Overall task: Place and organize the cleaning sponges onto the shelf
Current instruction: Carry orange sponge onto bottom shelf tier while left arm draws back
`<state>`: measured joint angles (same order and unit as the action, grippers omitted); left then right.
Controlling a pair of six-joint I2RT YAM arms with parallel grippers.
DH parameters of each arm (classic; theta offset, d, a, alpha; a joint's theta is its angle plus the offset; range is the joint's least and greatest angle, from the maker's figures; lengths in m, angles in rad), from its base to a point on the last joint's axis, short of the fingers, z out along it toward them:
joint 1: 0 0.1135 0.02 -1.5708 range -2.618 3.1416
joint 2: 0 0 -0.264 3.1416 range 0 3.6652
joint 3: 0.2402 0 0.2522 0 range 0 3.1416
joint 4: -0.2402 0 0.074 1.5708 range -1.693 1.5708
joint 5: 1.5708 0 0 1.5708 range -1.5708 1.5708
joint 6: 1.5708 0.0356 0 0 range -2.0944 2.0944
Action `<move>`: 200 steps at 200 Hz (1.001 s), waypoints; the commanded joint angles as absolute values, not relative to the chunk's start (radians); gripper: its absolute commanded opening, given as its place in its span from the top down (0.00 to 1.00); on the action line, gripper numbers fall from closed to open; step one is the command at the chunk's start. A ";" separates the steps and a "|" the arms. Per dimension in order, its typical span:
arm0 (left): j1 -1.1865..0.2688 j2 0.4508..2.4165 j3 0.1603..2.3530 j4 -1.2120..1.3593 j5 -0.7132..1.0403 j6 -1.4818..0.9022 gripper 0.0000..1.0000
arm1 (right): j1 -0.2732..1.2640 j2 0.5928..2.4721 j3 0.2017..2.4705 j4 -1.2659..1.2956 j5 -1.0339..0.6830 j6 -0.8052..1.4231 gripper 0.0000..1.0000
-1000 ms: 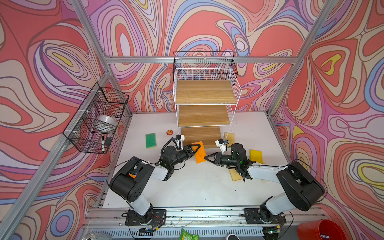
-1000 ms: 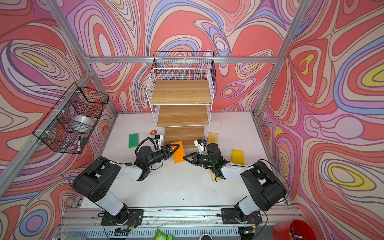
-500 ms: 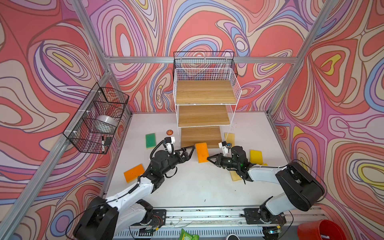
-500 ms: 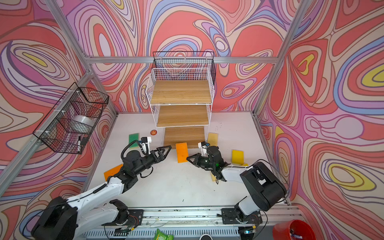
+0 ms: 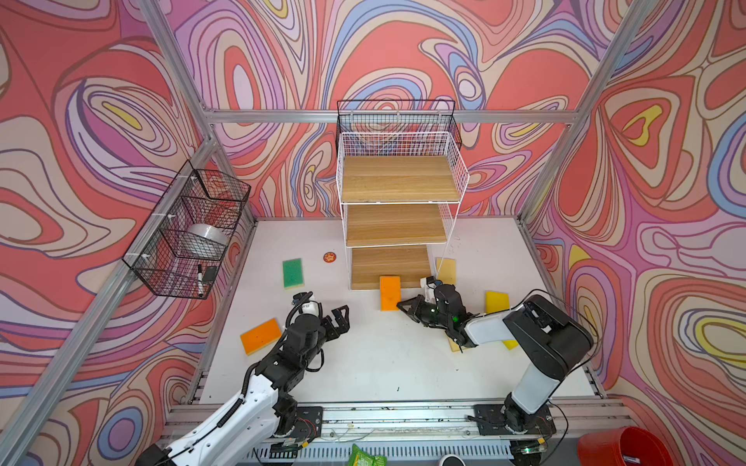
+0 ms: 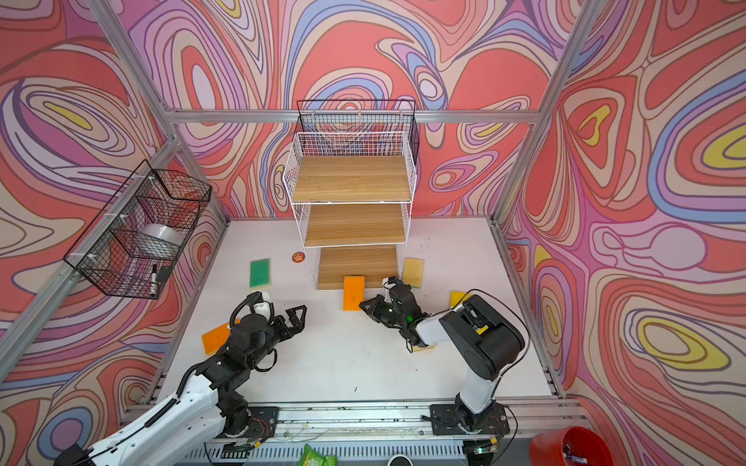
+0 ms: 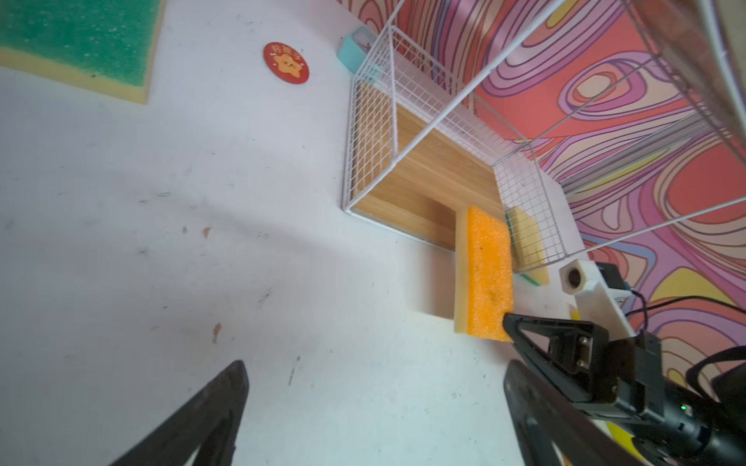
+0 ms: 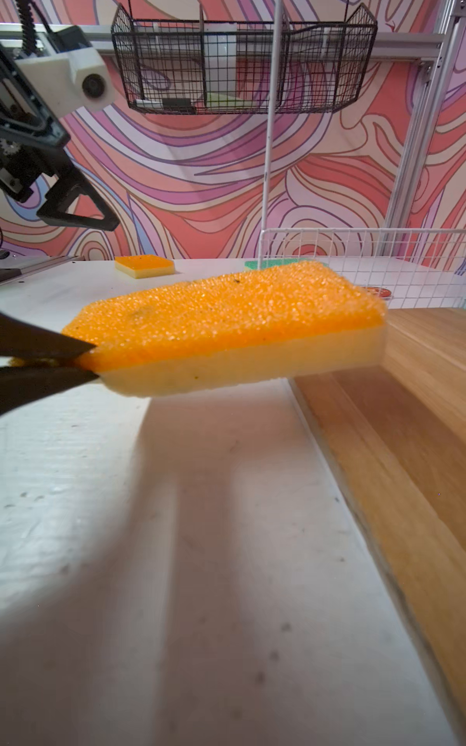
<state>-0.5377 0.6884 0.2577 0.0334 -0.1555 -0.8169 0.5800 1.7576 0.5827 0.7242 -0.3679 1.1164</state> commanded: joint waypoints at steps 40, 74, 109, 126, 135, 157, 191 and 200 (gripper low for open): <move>-0.540 0.662 0.209 -0.025 -0.268 -0.799 0.00 | 0.588 1.877 0.730 0.763 -0.311 1.139 1.00; -0.537 0.664 0.195 -0.014 -0.280 -0.787 0.00 | 0.591 1.936 0.808 0.727 -0.315 1.133 1.00; -0.537 0.670 0.187 -0.001 -0.271 -0.784 0.00 | 0.598 1.991 0.881 0.721 -0.314 1.133 1.00; -0.537 0.673 0.187 0.002 -0.269 -0.777 0.00 | 0.604 2.016 0.909 0.723 -0.307 1.137 1.00; -0.537 0.675 0.187 0.004 -0.267 -0.774 0.00 | 0.603 2.030 0.926 0.724 -0.306 1.139 1.00; -0.537 0.677 0.187 0.003 -0.267 -0.769 0.00 | 0.604 2.057 0.963 0.717 -0.301 1.139 1.00; -0.537 0.671 0.184 -0.010 -0.271 -0.764 0.00 | 0.603 2.090 1.030 0.646 -0.291 1.120 1.00; -0.537 0.667 0.182 -0.010 -0.273 -0.763 0.00 | 0.603 2.101 1.048 0.631 -0.298 1.113 1.00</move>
